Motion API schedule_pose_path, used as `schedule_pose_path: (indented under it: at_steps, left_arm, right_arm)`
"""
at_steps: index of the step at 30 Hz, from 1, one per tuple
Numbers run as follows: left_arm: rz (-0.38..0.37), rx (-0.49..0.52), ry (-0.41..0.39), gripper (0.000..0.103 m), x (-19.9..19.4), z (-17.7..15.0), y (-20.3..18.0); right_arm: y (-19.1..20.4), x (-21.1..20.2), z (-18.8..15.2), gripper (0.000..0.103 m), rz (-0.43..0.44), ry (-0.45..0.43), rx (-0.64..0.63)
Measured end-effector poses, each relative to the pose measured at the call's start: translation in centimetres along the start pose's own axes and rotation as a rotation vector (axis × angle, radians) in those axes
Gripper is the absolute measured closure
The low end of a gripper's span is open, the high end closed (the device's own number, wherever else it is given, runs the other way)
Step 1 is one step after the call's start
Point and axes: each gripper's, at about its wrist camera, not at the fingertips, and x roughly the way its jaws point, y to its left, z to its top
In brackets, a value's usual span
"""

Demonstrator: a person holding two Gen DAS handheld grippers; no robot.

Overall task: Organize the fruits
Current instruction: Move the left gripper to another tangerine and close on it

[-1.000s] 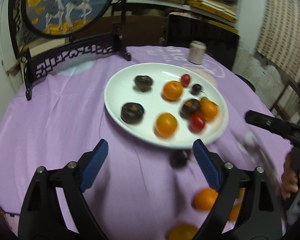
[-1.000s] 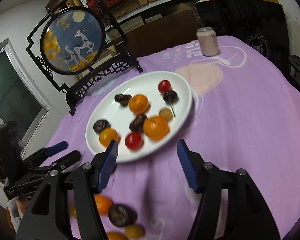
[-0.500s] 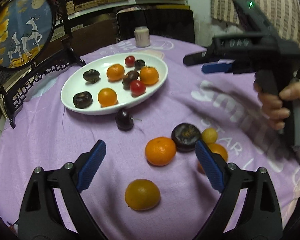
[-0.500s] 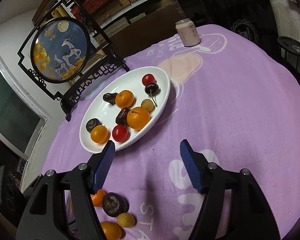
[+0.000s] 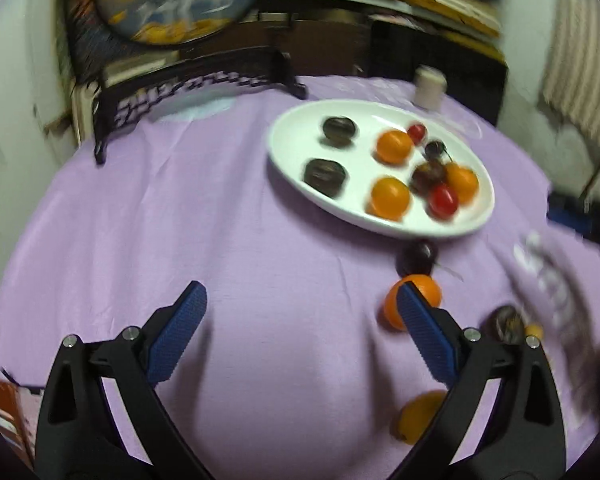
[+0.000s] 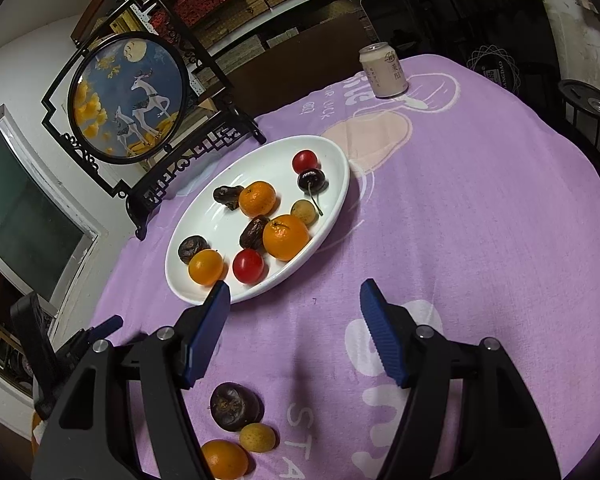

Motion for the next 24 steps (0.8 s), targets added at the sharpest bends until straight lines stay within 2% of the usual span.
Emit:
schedule_pose_path:
  at_steps: [2, 4, 6, 8, 14, 19, 24]
  left_arm:
    - [-0.037, -0.005, -0.010, 0.005, -0.4, 0.0, -0.1]
    - [-0.055, 0.058, -0.021, 0.005, -0.5, -0.2, -1.5]
    - [-0.050, 0.122, -0.015, 0.005, -0.2, -0.6, -3.1]
    - [-0.013, 0.174, 0.001, 0.005, 0.7, -0.8, -4.4]
    - [0.020, 0.200, 0.016, 0.005, 2.2, -0.6, -4.9]
    - [0.053, 0.218, 0.030, 0.010, 3.2, -0.3, -5.2]
    - [0.023, 0.223, 0.028, 0.018, 3.5, 0.2, -5.4]
  right_arm:
    - [0.1, 0.0, 0.0, 0.035, -0.002, 0.000, -0.007]
    - [0.2, 0.1, 0.0, 0.035, -0.006, 0.003, -0.008]
    - [0.1, 0.2, 0.0, 0.035, -0.009, 0.007, -0.004]
    - [0.0, 0.2, 0.0, 0.035, -0.012, 0.010, -0.003]
    - [0.3, 0.4, -0.2, 0.035, -0.022, 0.014, -0.020]
    - [0.4, 0.6, -0.2, 0.035, -0.026, 0.023, -0.023]
    - [0.5, 0.9, -0.3, 0.035, -0.031, 0.031, -0.030]
